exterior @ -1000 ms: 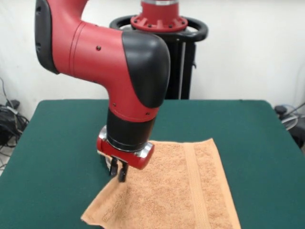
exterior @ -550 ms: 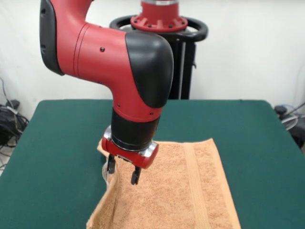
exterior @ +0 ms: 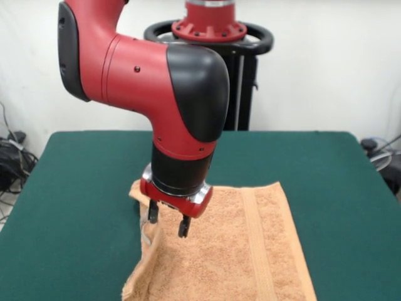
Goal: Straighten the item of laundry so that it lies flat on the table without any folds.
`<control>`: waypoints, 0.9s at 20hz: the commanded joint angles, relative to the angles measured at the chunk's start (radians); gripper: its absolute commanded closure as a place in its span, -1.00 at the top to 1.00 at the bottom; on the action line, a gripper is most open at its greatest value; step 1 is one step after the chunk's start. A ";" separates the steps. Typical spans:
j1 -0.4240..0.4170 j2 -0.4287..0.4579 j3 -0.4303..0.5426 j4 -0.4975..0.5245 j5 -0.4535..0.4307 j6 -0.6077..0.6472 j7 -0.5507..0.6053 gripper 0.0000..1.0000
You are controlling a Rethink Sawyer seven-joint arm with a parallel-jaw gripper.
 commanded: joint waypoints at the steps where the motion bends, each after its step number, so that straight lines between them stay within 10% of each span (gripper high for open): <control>1: 0.028 0.036 -0.017 0.106 0.057 0.045 0.245 1.00; 11: 0.042 -0.055 -0.050 0.090 0.086 0.191 0.195 1.00; 18: -0.012 -0.091 -0.047 -0.099 0.073 0.512 0.101 1.00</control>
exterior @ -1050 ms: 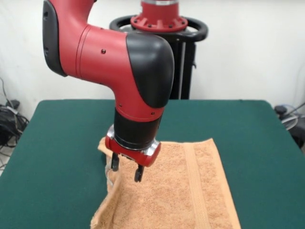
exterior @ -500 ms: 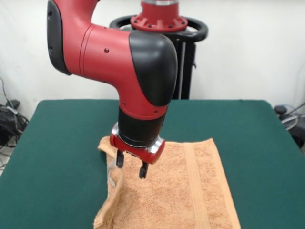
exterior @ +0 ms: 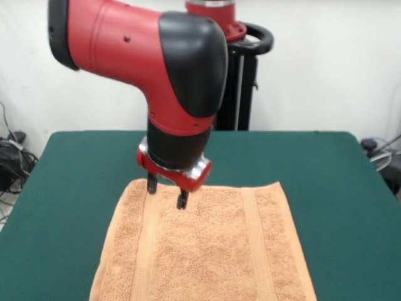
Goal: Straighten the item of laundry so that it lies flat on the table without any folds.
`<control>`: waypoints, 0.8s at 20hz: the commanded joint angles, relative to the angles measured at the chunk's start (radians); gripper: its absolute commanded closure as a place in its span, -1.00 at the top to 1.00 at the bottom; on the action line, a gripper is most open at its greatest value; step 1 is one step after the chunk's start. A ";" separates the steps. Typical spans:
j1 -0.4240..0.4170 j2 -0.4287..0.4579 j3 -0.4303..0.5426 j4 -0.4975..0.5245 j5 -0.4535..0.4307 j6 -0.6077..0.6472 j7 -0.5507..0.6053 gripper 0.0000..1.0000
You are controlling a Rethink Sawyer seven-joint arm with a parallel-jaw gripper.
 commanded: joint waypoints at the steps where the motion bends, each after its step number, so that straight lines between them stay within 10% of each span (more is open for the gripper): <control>1: -0.027 -0.033 -0.002 -0.107 0.028 0.342 0.100 1.00; 16: -0.031 0.094 0.069 0.089 0.071 -0.096 0.201 1.00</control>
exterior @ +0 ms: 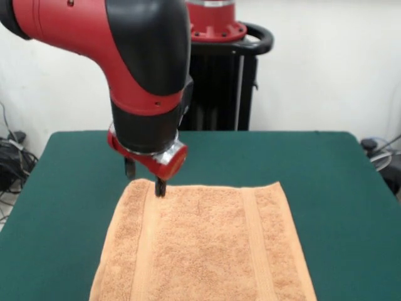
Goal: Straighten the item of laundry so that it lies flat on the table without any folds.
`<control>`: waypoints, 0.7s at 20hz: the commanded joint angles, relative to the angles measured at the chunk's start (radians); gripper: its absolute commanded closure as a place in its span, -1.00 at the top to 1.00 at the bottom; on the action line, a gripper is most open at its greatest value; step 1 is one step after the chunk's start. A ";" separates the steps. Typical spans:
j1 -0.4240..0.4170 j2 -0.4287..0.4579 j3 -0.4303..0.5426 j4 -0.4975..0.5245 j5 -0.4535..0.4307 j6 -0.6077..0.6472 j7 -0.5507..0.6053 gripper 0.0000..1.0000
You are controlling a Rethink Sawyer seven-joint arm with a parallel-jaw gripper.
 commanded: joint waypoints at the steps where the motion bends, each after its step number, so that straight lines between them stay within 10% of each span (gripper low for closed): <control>1: 0.011 0.113 0.079 0.158 0.037 -0.185 0.200 1.00; 14: 0.020 0.145 0.068 0.212 0.075 -0.320 0.194 1.00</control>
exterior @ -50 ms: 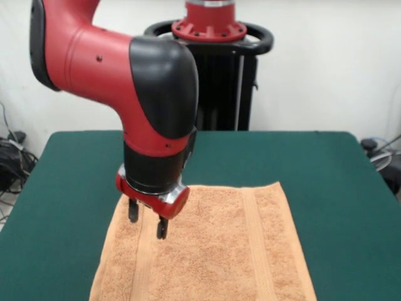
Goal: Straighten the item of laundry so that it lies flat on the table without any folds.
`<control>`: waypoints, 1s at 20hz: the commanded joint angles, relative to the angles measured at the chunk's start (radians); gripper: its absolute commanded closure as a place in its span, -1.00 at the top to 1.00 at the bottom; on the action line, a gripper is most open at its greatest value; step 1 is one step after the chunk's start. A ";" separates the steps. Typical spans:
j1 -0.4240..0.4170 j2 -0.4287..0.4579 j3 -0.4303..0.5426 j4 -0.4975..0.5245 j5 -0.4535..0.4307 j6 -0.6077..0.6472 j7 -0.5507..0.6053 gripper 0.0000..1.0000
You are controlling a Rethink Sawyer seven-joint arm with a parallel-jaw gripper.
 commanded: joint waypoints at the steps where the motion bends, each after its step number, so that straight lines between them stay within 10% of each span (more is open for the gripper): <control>1: 0.013 0.060 0.068 0.132 0.046 -0.040 0.191 1.00; 20: -0.017 0.058 0.069 0.281 -0.003 -0.211 0.134 1.00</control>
